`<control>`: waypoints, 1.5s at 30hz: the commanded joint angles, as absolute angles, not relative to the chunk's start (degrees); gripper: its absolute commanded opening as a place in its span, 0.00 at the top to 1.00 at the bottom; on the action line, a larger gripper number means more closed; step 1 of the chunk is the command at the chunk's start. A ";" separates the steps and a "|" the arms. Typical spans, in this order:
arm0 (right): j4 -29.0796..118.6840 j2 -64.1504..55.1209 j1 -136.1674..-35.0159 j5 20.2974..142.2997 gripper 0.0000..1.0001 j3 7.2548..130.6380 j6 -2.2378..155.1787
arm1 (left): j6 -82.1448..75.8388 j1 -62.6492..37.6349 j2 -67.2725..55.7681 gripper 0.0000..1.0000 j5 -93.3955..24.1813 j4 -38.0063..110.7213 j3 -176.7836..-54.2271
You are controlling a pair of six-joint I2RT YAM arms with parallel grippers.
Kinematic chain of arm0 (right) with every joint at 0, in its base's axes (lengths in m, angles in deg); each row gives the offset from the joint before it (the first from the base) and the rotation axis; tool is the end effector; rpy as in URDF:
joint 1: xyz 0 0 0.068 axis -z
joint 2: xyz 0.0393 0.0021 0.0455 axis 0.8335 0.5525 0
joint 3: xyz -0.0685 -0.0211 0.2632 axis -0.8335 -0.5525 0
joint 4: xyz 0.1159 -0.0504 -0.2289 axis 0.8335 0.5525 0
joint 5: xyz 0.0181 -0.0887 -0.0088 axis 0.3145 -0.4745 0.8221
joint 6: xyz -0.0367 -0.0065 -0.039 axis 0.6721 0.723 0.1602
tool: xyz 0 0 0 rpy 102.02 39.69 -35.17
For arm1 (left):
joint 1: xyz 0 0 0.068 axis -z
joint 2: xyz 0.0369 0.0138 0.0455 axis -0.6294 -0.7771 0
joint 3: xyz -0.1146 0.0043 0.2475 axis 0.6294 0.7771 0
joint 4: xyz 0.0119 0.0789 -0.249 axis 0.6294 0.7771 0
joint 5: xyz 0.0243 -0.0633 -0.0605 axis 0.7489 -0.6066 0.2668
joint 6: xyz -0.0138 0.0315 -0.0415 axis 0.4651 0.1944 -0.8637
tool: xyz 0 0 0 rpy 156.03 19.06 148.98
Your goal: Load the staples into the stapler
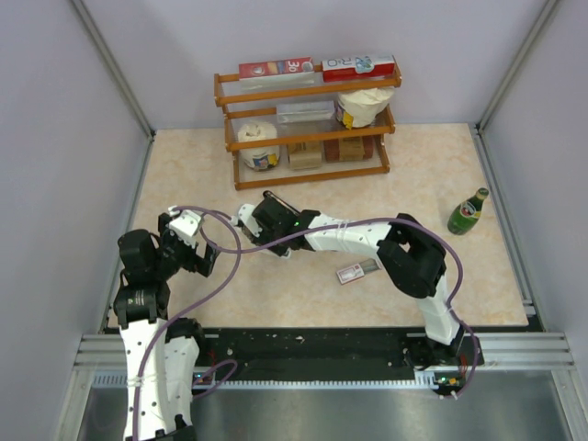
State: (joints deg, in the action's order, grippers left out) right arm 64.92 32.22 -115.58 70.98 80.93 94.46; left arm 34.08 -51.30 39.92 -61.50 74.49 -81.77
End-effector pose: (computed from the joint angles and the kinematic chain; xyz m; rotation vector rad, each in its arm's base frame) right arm 0.2346 0.3890 0.1906 -1.4123 2.0421 0.3050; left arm 0.1171 0.0047 0.2935 0.5928 1.8689 -0.1956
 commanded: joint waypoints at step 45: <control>67.41 28.14 -113.68 71.90 0.94 81.20 90.76 | 34.09 -52.10 40.65 0.01 -62.82 72.39 -81.13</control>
State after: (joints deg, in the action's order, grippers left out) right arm 67.65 32.16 -114.46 72.62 80.93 91.97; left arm 34.08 -51.67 39.92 -61.50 74.47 -81.25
